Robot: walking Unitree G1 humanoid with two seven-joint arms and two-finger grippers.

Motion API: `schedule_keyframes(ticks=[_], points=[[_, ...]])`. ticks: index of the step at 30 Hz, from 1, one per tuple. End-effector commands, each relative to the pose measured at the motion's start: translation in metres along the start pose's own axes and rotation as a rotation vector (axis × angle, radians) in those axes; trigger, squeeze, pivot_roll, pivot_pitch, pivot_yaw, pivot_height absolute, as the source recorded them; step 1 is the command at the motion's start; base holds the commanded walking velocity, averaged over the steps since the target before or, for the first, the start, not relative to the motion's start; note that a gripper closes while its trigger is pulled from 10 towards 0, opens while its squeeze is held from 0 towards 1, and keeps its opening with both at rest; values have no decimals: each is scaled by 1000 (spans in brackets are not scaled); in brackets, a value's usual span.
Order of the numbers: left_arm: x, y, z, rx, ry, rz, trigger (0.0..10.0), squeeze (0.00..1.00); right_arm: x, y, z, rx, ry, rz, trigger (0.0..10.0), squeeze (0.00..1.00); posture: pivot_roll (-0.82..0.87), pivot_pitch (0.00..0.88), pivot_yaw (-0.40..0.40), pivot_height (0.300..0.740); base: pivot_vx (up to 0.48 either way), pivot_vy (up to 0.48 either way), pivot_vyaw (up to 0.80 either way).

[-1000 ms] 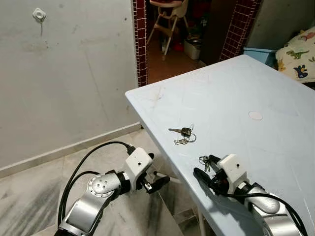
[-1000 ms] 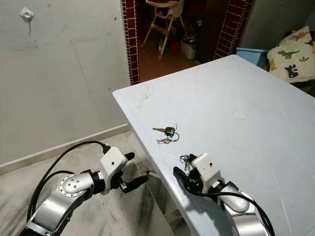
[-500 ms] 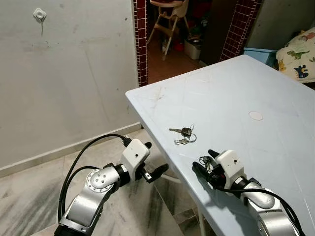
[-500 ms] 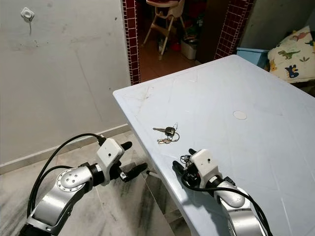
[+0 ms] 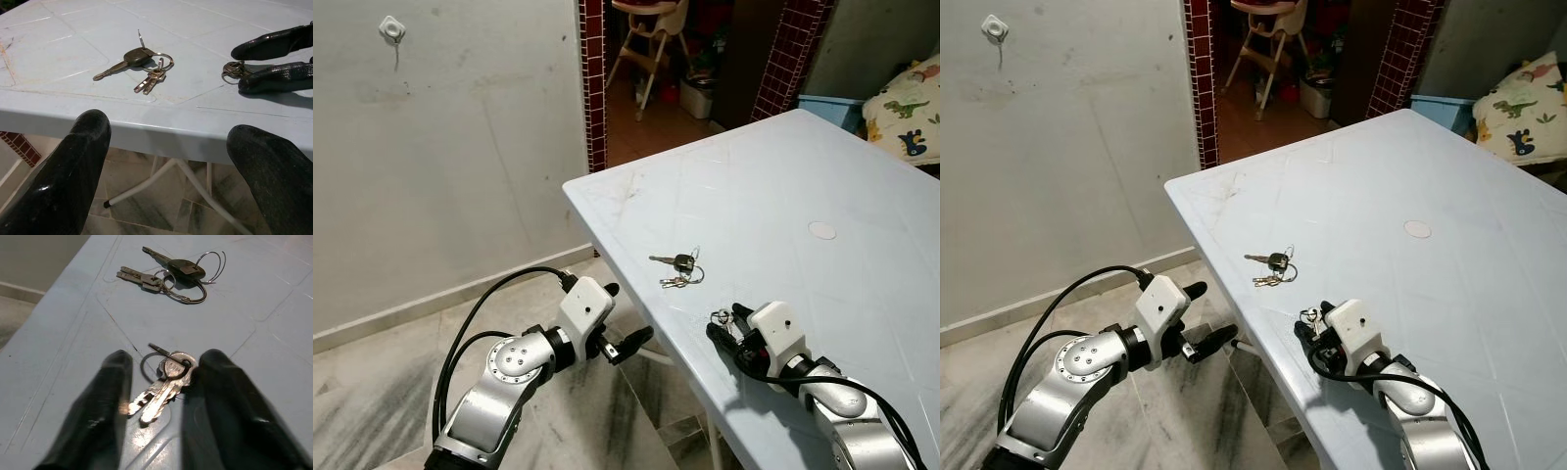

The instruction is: Hang keys on a hook

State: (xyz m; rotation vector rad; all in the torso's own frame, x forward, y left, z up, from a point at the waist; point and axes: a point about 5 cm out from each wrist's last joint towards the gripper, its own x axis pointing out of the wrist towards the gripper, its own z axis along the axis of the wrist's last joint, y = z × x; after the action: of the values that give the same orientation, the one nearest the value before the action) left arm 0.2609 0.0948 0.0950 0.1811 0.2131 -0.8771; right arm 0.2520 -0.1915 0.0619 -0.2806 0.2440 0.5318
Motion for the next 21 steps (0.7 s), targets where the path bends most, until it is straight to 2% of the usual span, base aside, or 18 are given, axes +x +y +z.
schedule_keyframes(ticks=[1, 21], points=[[-1, 0, 3, 10, -10, -10, 10000, 0, -1, -6, 0, -13, 8, -14, 0, 0, 82, 0, -10, 740, 0, 0, 0], [-1, -4, 0, 5, 1, -26, 10000, 0, 0, -2, 1, -8, -10, -8, 0, 0, 84, 0, -13, 740, 0, 0, 0]])
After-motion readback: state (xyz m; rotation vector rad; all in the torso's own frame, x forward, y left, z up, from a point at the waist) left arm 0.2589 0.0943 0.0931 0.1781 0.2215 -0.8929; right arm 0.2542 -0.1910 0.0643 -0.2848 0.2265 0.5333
